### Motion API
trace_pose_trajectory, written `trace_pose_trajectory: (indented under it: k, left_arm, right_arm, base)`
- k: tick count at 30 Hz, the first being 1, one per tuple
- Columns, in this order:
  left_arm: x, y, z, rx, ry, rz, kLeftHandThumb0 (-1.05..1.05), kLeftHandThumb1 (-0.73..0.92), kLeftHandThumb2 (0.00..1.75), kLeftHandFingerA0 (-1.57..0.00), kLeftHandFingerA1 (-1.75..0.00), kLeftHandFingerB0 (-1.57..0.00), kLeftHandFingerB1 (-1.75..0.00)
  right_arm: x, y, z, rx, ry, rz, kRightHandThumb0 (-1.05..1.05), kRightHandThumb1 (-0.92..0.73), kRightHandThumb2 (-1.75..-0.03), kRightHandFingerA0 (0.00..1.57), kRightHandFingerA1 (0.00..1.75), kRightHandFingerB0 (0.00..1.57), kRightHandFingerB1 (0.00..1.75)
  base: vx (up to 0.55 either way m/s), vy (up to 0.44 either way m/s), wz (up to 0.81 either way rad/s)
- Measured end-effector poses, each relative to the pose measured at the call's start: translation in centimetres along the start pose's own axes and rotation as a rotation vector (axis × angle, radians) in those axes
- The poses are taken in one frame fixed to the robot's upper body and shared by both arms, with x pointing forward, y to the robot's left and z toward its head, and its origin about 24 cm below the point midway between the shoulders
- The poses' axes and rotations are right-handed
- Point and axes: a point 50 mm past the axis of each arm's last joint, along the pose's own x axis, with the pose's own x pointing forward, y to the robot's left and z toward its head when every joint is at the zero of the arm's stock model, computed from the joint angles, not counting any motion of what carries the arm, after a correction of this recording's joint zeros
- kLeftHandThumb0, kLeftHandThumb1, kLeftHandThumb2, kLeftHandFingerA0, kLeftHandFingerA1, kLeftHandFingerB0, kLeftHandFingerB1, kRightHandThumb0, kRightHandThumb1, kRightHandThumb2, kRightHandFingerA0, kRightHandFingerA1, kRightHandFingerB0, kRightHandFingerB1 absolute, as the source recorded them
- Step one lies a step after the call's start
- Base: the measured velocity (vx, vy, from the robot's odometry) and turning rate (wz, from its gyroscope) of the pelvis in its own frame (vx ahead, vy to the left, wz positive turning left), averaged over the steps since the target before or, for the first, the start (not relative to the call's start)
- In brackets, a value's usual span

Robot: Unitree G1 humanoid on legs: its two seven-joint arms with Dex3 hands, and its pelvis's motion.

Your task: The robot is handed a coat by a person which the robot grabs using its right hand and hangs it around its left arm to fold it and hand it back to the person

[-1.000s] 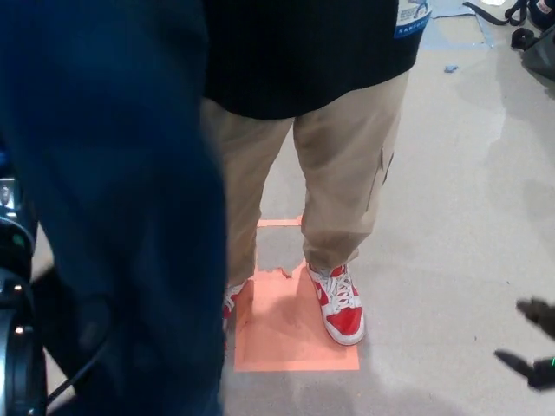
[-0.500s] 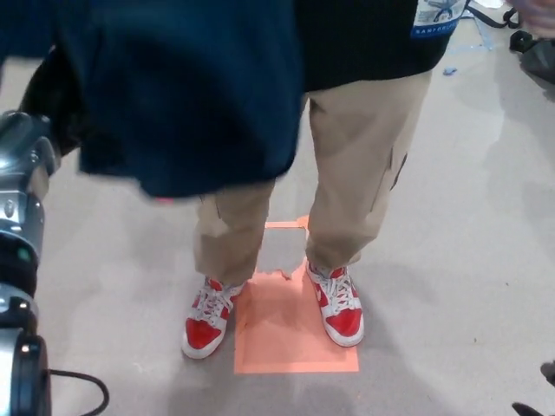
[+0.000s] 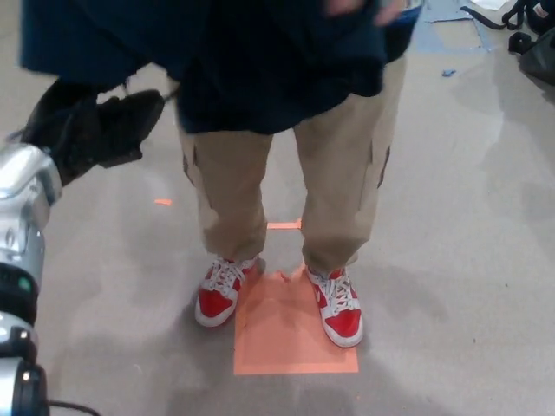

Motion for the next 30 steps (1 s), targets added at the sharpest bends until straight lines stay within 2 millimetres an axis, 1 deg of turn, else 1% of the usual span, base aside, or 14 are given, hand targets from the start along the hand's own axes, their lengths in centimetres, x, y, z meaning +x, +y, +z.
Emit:
trace_pose_trajectory:
  k: [1, 2, 3, 4, 5, 7, 8, 16, 19, 20, 22, 28, 29, 30]
  left_arm:
    - [-0.4, 0.0, -0.7, -0.006, 0.014, 0.004, -0.35, 0.49, 1.03, 0.00, -0.48, 0.00, -0.49]
    - [-0.7, 0.1, -1.2, -0.012, 0.026, 0.008, -0.62, 0.72, 0.65, -0.16, -0.32, -0.08, -0.22]
    - [-0.8, 0.1, -1.5, -0.015, 0.031, 0.009, -0.67, 0.59, 0.85, -0.09, -0.41, -0.05, -0.31]
    - [-1.4, 0.2, -2.4, -0.025, 0.052, 0.016, -0.62, 0.73, 0.67, -0.15, -0.33, -0.08, -0.21]
    - [-1.8, 0.2, -3.0, -0.031, 0.064, 0.020, -0.62, 0.75, 0.62, -0.15, -0.30, -0.05, -0.27]
    - [-2.8, 0.2, -4.4, -0.041, 0.094, 0.026, -0.58, 0.78, 0.63, -0.14, -0.30, -0.06, -0.25]
    - [-3.1, 0.2, -4.8, -0.043, 0.104, 0.028, -0.55, 0.75, 0.65, -0.14, -0.32, -0.07, -0.22]
    - [-8.3, 1.1, -10.7, -0.082, 0.257, 0.096, -0.54, 0.80, 0.64, -0.14, -0.31, -0.05, -0.28]
    - [-10.6, 1.6, -12.9, -0.101, 0.329, 0.137, -0.52, 0.77, 0.66, -0.07, -0.29, -0.06, -0.21]
    - [-11.3, 1.7, -13.5, -0.109, 0.352, 0.150, -0.58, 0.54, 0.89, 0.00, -0.37, 0.00, -0.31]
    - [-12.6, 1.9, -14.6, -0.130, 0.389, 0.174, -0.56, 0.53, 0.89, 0.00, -0.38, 0.00, -0.33]
    - [-16.1, 1.9, -17.5, -0.184, 0.517, 0.240, -0.56, 0.52, 0.88, 0.00, -0.40, 0.00, -0.32]
    - [-16.5, 1.9, -17.8, -0.191, 0.533, 0.248, -0.60, 0.70, 0.79, -0.06, -0.37, -0.03, -0.23]
    - [-16.8, 1.9, -18.1, -0.197, 0.546, 0.256, -0.61, 0.69, 0.76, -0.09, -0.38, -0.04, -0.26]
  right_arm:
    - [0.0, 0.0, -0.1, 0.001, 0.001, 0.000, -0.80, -0.74, -1.01, 0.00, 0.09, 0.00, 0.08]
    - [0.0, 0.1, -0.1, 0.001, 0.003, 0.000, -0.78, -0.73, -1.02, 0.00, 0.11, 0.00, 0.11]
    - [0.0, 0.1, -0.1, 0.001, 0.003, 0.000, -0.79, -0.74, -1.02, 0.00, 0.10, 0.00, 0.10]
    - [0.0, 0.2, -0.3, 0.001, 0.008, 0.000, -0.69, -0.87, -0.65, 0.00, 0.05, 0.00, 0.07]
    - [0.0, 0.2, -0.3, 0.001, 0.010, 0.000, -0.76, -0.71, -0.90, 0.00, 0.03, 0.00, 0.05]
    - [0.0, 0.4, -0.6, 0.001, 0.015, 0.000, -0.72, -0.69, -0.87, 0.00, 0.05, 0.00, 0.06]
    - [0.0, 0.5, -0.7, 0.000, 0.017, 0.001, -0.78, -0.75, -1.04, 0.00, 0.13, 0.00, 0.12]
    - [0.0, 1.0, -1.1, -0.006, 0.025, -0.003, -0.78, -0.74, -1.01, 0.00, 0.12, 0.00, 0.11]
    - [0.0, 1.1, -1.2, 0.004, 0.019, -0.013, -0.77, -0.72, -1.01, 0.00, 0.14, 0.00, 0.14]
    - [-0.1, 1.2, -1.3, 0.009, 0.020, -0.016, -0.77, -0.72, -1.01, 0.00, 0.15, 0.00, 0.15]
    - [-0.1, 1.3, -1.4, 0.020, 0.015, -0.024, -0.78, -0.70, -0.99, 0.03, 0.17, 0.03, 0.16]
    - [0.0, 1.7, -0.5, 0.081, -0.039, -0.065, -0.66, -0.63, -0.94, 0.02, 0.33, 0.03, 0.29]
    - [0.0, 1.6, -0.3, 0.098, -0.046, -0.074, -0.66, -0.63, -0.94, 0.02, 0.34, 0.04, 0.29]
    - [0.0, 1.6, -0.1, 0.115, -0.053, -0.082, -0.67, -0.62, -0.93, 0.00, 0.32, 0.07, 0.28]
  base:
    - [0.00, 0.000, 0.00]
    - [0.00, 0.000, 0.00]
    - [0.00, 0.000, 0.00]
    - [0.00, 0.000, 0.00]
    - [0.00, 0.000, 0.00]
    - [0.00, 0.000, 0.00]
    - [0.00, 0.000, 0.00]
    - [0.00, 0.000, 0.00]
    - [0.00, 0.000, 0.00]
    - [0.00, 0.000, 0.00]
    - [0.00, 0.000, 0.00]
    - [0.00, 0.000, 0.00]
    - [0.00, 0.000, 0.00]
    - [0.00, 0.000, 0.00]
